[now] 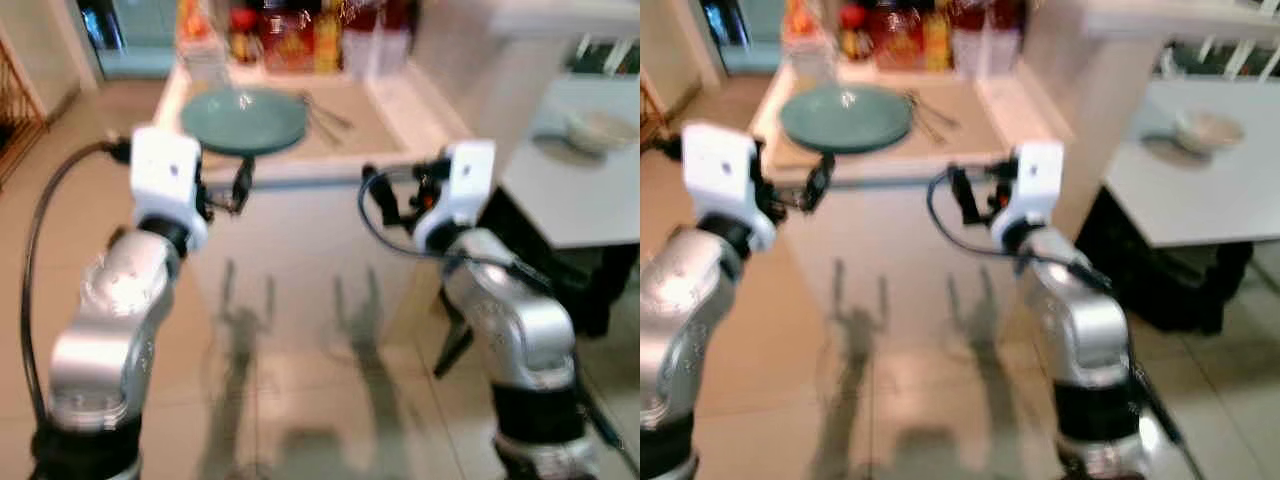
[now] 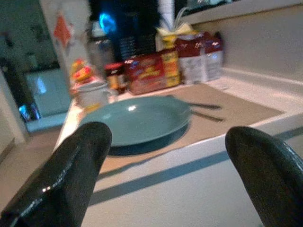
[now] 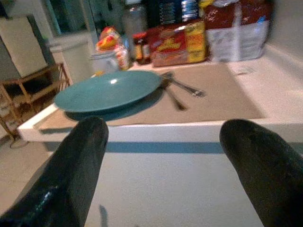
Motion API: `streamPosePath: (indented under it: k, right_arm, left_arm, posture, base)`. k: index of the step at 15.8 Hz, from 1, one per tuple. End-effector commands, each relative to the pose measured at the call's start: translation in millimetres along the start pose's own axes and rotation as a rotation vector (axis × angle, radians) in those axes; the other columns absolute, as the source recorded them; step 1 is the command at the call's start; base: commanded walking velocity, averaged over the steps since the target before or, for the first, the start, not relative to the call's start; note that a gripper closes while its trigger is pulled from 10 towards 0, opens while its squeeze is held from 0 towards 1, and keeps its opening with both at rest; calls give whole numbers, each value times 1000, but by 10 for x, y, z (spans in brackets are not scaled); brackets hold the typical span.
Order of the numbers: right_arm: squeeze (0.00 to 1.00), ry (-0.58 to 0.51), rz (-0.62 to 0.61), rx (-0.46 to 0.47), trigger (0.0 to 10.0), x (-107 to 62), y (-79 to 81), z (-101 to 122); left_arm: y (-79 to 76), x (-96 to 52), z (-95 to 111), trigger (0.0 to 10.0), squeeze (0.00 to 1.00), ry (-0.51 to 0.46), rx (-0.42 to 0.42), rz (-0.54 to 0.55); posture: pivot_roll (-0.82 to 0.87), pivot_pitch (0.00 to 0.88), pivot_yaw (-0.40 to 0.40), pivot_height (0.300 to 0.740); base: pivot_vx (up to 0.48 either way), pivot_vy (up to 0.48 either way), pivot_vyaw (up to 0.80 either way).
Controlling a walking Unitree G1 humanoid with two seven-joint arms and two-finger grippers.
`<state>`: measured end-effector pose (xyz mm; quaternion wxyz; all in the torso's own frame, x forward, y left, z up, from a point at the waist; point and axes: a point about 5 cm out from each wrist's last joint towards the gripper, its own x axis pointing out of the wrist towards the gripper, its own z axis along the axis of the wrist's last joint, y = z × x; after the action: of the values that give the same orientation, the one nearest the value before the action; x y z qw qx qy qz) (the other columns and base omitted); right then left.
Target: Setting the table
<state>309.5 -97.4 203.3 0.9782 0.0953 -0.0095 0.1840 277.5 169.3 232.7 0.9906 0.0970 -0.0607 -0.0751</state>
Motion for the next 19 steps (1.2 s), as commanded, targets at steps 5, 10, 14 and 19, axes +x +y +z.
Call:
streamPosePath:
  k: [5, 10, 14, 19]
  right_arm:
    - [0, -42, 56, -121, 10000, 65, 70, 139]
    - [0, -42, 26, -53, 10000, 77, 35, 124]
    - [0, -6, -61, -42, 10000, 87, -71, 112]
    - [0, 140, -227, 105, 10000, 235, -389, 52]
  left_arm:
    - [20, -18, 9, 10000, 0, 0, 4, 20]
    - [15, -23, -9, 10000, 0, 8, 4, 15]
    - [-30, -19, -22, 10000, 0, 4, 10, -20]
    - [-238, -57, 3, 10000, 0, -22, -10, -194]
  posture:
    - [80, 0, -49, 740]
    - [77, 0, -50, 740]
    - [75, 0, -51, 740]
    - [68, 0, -46, 740]
  base:
    - [475, 0, 261]
    - [480, 0, 320]
    - [305, 0, 0]
    - [0, 0, 0]
